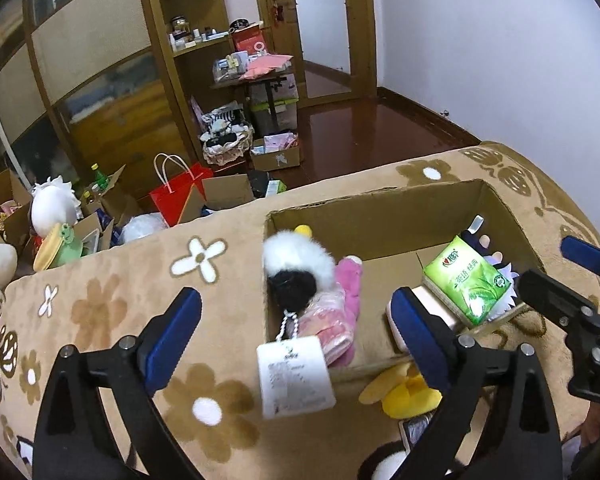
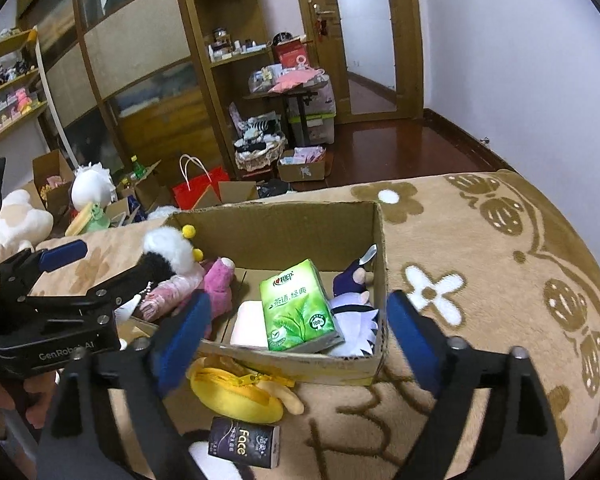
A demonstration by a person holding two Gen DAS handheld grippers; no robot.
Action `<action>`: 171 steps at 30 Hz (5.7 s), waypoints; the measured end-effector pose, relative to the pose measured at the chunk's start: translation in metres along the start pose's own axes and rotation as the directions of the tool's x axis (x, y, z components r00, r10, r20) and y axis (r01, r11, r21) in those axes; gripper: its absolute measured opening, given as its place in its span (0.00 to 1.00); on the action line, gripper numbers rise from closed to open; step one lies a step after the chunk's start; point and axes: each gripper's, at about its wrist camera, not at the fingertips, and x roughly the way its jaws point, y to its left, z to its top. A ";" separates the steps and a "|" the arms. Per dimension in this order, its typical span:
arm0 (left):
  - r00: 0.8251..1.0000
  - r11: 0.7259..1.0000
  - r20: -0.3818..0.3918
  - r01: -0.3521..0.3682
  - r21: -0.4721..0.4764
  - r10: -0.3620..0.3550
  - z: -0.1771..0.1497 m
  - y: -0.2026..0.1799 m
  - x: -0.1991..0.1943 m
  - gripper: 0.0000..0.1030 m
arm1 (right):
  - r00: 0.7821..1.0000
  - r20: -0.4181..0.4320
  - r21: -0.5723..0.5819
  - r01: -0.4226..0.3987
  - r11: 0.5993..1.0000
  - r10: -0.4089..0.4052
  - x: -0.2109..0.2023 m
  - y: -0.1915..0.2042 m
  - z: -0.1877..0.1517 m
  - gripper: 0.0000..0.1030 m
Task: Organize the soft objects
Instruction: 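Open the right tool dropping the green pack while the left tool releases the penguin into the box, then move both tools back toward the yellow plush and black tissue pack, then grasp the yellow plush with the left tool while the right tool grasps the black 'Face' tissue pack, then lift the yellow plush and black tissue pack and carry both over the box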
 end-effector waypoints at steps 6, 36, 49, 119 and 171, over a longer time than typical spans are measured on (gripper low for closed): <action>1.000 0.999 0.017 0.006 -0.038 -0.005 -0.008 0.011 -0.027 0.99 | 1.000 0.001 0.015 0.004 1.000 -0.004 -0.018 0.000 -0.006 1.00; 0.993 0.997 -0.092 0.068 -0.022 -0.070 -0.042 -0.008 -0.030 0.99 | 0.990 -0.140 -0.089 0.016 0.996 -0.029 -0.019 0.021 -0.059 1.00; 0.960 0.978 -0.193 0.187 -0.087 -0.201 -0.048 -0.014 0.004 0.99 | 0.970 -0.244 -0.089 -0.026 0.996 0.004 0.007 0.025 -0.075 1.00; 0.881 0.944 -0.340 0.306 -0.121 -0.329 -0.066 -0.043 0.068 0.60 | 0.866 -0.498 0.044 -0.024 0.999 0.042 0.092 0.035 -0.121 0.73; 0.982 0.983 0.069 0.179 -0.037 -0.177 -0.038 -0.012 -0.068 0.26 | 0.993 -0.055 0.139 -0.098 0.985 0.107 -0.040 0.012 -0.031 0.60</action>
